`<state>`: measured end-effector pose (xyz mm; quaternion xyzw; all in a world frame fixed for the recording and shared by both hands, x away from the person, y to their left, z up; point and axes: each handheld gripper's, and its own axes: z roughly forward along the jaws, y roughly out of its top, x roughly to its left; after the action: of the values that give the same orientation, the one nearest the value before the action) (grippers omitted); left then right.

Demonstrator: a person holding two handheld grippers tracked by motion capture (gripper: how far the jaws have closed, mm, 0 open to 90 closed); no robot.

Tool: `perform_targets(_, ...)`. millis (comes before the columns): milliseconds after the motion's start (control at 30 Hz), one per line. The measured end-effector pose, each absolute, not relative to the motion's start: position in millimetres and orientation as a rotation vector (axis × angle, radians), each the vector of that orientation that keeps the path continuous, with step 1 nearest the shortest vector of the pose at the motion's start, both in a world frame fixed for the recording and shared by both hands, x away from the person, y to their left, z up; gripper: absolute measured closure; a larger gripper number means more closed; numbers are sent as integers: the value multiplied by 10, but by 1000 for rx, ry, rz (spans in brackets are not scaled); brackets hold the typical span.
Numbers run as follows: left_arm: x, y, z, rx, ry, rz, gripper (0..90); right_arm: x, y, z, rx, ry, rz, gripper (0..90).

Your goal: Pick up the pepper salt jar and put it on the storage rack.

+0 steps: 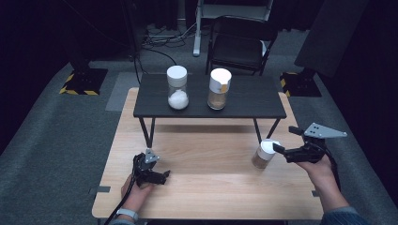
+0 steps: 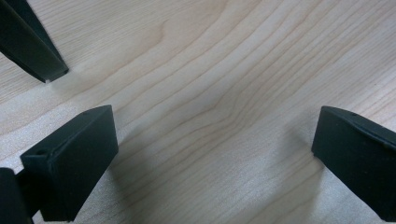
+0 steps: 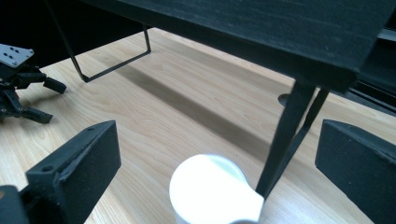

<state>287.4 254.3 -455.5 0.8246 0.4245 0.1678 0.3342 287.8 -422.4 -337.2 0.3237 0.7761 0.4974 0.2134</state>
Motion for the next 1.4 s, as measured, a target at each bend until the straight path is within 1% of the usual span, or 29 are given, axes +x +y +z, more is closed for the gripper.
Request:
perform_targets(700,2873,2540,-4554,2152,1110,439,2,2705,-4433,-3722,921,2146,1335,0)
perform_targets(1400,2885,2522,-4553,2148,1120,441,2,2651,-4576,-4105,977,2190,1311,1)
